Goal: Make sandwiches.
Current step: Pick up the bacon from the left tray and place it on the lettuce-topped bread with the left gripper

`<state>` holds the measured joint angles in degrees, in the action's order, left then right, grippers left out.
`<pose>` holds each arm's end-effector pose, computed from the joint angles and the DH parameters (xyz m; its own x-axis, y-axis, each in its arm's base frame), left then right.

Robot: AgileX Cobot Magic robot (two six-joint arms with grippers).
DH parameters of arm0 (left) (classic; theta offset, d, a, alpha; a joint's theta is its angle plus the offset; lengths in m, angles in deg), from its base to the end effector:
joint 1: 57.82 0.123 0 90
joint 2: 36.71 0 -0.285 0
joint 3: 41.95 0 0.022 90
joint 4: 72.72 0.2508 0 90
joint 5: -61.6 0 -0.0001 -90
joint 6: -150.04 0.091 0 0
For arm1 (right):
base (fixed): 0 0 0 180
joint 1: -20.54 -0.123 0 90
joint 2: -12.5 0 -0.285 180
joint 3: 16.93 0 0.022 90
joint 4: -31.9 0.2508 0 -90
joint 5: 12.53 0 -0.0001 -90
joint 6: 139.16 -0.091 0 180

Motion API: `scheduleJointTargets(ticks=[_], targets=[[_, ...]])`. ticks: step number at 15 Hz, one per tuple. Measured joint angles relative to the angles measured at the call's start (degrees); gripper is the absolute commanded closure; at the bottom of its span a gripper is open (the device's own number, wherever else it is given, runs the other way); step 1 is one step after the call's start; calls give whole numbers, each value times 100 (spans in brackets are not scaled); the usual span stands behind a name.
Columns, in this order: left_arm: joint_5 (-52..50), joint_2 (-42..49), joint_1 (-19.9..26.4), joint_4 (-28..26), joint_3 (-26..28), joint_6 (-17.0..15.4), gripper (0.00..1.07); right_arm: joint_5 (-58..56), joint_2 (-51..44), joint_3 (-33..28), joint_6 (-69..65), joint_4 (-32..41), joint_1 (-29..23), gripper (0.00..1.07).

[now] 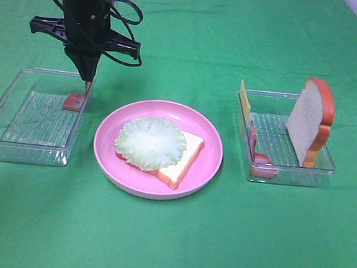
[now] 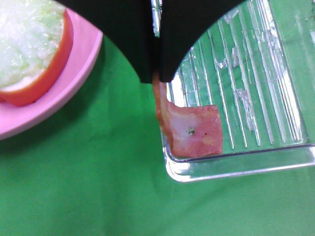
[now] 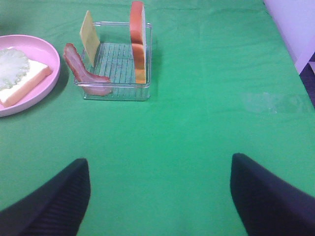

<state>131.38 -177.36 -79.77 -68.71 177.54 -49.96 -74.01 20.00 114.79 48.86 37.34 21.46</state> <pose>0.4521 -0.1757 0.1871 -0.9839 0.0532 -0.1707 0.0521 0.9986 0.0109 -0.0068 0.0077 0.2780 -0.4488 -0.0869 -0.8894 -0.1009 0.9938 -0.0462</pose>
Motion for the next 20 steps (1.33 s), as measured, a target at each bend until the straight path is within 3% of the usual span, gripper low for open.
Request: scheduleJointTargets(ticks=[7,8,9,10,14,17,20], targets=[[11,785,0,-275,0,189,107,0,0,0,0,0,0,33],[11,877,0,-596,0,332,107,0,0,0,0,0,0,33],[11,1043,0,-1461,0,739,107,0,0,0,0,0,0,33],[11,1089,0,-1965,0,1008,107,0,0,0,0,0,0,33],[11,1094,-286,-3117,0,1730,107,0,0,0,0,0,0,33],[11,934,-773,-3220,0,1885,107,0,0,0,0,0,0,33],[11,682,-1054,-2928,0,1891,107,0,0,0,0,0,0,33]])
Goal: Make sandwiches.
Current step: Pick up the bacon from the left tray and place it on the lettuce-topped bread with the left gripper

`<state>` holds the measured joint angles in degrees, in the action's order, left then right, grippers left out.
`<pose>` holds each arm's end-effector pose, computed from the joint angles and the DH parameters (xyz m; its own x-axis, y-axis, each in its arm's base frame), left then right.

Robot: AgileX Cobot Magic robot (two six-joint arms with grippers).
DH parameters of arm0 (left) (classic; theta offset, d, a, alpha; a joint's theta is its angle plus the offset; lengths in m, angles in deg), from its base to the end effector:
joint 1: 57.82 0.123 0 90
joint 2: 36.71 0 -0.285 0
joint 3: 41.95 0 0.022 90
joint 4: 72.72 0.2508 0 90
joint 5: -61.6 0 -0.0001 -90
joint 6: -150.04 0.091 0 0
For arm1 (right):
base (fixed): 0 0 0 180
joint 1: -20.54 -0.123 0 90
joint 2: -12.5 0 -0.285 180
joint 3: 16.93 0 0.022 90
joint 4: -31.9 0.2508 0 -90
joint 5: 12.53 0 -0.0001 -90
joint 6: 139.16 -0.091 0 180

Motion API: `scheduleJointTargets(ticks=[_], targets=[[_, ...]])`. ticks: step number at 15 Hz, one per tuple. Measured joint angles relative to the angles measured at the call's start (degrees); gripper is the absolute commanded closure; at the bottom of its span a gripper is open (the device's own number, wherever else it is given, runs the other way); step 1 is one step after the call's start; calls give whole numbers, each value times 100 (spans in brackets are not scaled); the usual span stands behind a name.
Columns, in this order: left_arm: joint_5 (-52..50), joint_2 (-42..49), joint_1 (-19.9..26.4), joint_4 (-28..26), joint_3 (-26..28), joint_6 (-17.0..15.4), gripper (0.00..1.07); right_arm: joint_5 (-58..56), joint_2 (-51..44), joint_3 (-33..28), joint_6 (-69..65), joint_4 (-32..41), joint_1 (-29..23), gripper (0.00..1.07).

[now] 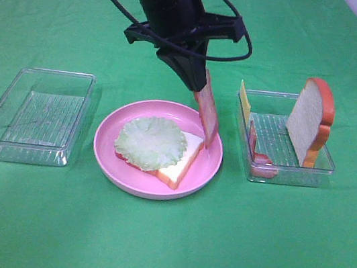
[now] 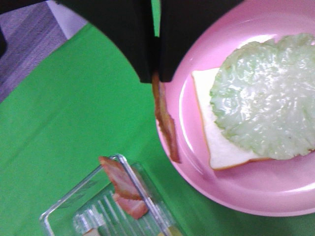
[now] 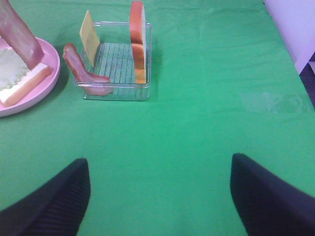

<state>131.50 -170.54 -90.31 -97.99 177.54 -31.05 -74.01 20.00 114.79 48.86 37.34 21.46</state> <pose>0.3805 -0.2856 0.2521 -0.8970 0.3770 -0.2307 0.4415 0.7874 -0.4301 -0.0068 0.0077 0.2780 -0.4488 -0.0869 -0.8894 -0.1009 0.9938 -0.0462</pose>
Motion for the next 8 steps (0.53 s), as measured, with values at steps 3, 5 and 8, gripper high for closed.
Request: scheduleJointTargets(ticks=[3,5,8], targets=[[-6,-481,-23,751,-6,-223,107,0,0,0,0,0,0,33],[-6,-584,-23,1186,-6,-395,107,0,0,0,0,0,0,33],[-6,-590,-23,1702,-6,-659,107,0,0,0,0,0,0,33]])
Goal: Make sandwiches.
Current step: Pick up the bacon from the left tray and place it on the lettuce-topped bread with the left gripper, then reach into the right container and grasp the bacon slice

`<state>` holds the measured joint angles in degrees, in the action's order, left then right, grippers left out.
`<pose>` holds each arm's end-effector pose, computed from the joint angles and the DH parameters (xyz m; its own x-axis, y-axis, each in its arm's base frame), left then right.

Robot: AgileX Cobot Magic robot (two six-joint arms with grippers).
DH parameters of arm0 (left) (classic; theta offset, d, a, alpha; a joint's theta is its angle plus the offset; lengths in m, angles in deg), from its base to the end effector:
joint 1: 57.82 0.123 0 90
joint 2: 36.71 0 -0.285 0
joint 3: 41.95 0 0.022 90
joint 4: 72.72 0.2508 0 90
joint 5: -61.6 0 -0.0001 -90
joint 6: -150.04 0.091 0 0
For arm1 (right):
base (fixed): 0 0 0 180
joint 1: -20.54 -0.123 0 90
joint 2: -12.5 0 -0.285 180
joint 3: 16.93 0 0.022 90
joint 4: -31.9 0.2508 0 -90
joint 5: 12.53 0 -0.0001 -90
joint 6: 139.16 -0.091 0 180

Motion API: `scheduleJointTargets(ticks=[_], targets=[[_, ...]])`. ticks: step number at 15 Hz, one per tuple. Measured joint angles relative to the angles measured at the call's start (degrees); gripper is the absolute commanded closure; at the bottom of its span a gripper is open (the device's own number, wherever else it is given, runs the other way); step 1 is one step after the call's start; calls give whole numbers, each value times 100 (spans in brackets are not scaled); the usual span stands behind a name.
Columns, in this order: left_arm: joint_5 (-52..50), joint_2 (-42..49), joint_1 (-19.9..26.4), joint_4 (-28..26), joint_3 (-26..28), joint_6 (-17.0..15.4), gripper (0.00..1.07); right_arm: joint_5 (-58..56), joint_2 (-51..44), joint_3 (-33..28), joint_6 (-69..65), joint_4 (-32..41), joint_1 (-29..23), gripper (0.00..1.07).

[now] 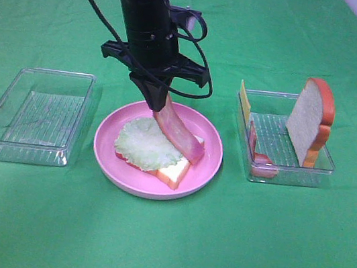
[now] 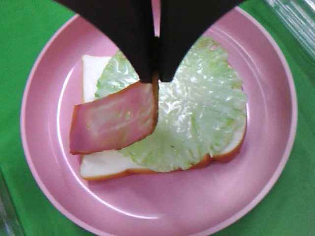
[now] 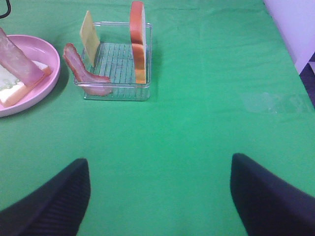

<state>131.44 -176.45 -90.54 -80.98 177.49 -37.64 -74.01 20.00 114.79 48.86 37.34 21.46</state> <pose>0.4004 -0.2719 0.1952 -0.9160 0.3730 -0.1473 0.3944 0.9044 -0.1625 -0.0068 0.0077 0.2780 -0.4488 -0.0869 -0.8894 -0.1009 0.9938 -0.0462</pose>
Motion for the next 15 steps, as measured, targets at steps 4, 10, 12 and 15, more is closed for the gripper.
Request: scheduleJointTargets(ticks=[4,10,12,15], targets=[[0,0,0,126,0,-52,107,0,0,0,0,0,0,33],[0,0,0,143,0,-189,35,0,0,0,0,0,0,33],[0,11,0,143,0,-223,32,0,0,0,0,0,0,33],[0,298,0,264,0,-327,32,0,0,0,0,0,0,33]])
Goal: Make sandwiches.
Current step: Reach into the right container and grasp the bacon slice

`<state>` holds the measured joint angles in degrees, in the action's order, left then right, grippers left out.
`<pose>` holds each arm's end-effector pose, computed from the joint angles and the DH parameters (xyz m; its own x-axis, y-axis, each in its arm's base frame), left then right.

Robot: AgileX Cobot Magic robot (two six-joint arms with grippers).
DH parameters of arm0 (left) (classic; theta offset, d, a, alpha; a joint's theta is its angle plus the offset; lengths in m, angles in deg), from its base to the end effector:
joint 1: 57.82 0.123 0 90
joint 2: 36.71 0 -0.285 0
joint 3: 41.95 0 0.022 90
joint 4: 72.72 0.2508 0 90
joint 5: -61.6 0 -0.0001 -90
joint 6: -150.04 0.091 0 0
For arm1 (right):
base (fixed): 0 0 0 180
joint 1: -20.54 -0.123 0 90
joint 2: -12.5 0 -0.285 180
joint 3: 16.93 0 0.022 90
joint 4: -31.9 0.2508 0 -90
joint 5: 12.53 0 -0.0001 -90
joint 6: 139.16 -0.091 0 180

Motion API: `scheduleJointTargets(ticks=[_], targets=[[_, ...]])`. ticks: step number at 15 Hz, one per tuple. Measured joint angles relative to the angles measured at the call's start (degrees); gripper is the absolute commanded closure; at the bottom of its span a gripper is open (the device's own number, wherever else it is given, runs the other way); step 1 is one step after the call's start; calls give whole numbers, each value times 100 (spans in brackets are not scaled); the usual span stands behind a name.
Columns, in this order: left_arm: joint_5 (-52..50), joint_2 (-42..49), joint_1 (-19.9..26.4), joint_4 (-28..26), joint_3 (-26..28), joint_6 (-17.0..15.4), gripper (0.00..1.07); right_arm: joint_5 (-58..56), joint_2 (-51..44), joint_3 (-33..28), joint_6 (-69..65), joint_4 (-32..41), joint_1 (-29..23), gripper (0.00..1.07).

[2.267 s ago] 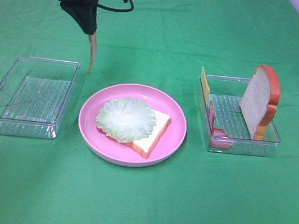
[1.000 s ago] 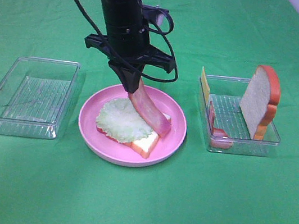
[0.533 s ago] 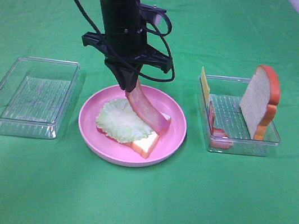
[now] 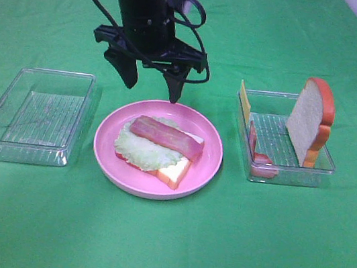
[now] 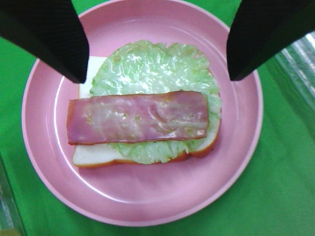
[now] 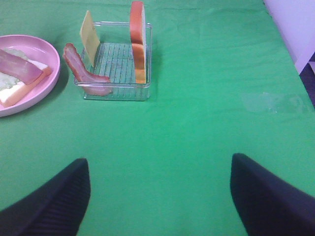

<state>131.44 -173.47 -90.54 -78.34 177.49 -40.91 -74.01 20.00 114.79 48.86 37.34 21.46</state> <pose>0.3988 -0.2661 0.2198 -0.9233 0.3291 -0.1981 0.3586 0.9233 -0.1373 -0.0068 0.0077 0.2780 -0.4488 -0.0869 -0.8894 -0.1009 0.9938 -0.0462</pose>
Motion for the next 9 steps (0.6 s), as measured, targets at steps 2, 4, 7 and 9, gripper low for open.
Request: scheduleJointTargets(ticks=[2,4,7,9], targets=[[11,544,0,201,0,-138,32,0,0,0,0,0,0,33],[11,1220,0,218,0,-178,32,0,0,0,0,0,0,33],[17,2223,0,218,0,-178,32,0,0,0,0,0,0,33],[23,2985,0,206,-6,-183,32,0,0,0,0,0,0,33]])
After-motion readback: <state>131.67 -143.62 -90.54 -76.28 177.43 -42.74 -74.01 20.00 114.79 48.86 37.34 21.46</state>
